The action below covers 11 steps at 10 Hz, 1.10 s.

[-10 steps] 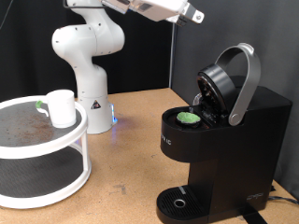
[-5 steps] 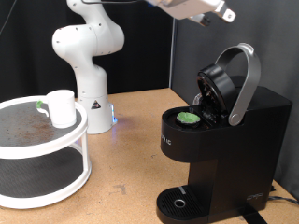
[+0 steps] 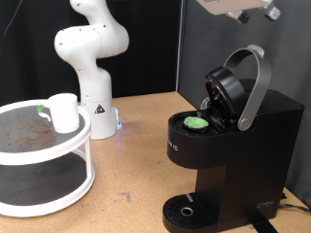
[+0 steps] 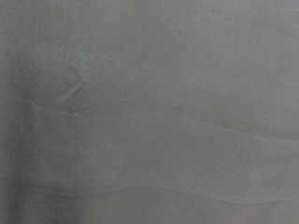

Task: Make a cup of coffee with the keurig machine

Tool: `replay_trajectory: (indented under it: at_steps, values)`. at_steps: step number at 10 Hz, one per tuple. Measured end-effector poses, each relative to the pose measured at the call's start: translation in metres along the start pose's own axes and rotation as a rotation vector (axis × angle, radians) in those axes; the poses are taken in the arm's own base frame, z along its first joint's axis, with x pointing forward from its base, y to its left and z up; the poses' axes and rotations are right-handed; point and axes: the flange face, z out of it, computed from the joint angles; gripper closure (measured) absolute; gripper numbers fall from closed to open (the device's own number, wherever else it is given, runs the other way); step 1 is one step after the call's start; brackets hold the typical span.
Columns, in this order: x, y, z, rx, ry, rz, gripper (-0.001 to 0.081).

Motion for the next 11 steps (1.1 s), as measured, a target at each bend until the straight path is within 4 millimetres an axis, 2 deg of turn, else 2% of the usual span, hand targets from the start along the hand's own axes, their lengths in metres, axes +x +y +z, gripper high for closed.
replay_trajectory:
  at_steps: [3, 4, 5, 6, 7, 8, 9, 10, 11]
  values:
    - [0.016, -0.015, 0.036, -0.018, -0.059, -0.009, 0.0028]
    - [0.020, -0.017, 0.047, -0.020, -0.070, -0.007, 0.0217]
    - [0.023, -0.019, 0.058, -0.017, -0.078, -0.009, 0.0217]
    - [0.025, -0.020, 0.070, -0.014, -0.087, -0.015, 0.0418]
    - [0.025, -0.020, 0.079, -0.014, -0.101, -0.023, 0.0418]
    - [0.024, -0.019, 0.085, -0.014, -0.112, -0.033, 0.0566]
    - [0.022, -0.017, 0.086, -0.012, -0.117, -0.058, 0.0566]
    - [0.019, -0.014, 0.086, -0.009, -0.122, -0.097, 0.0742]
    - [0.013, -0.010, 0.084, 0.000, -0.131, -0.129, 0.0742]
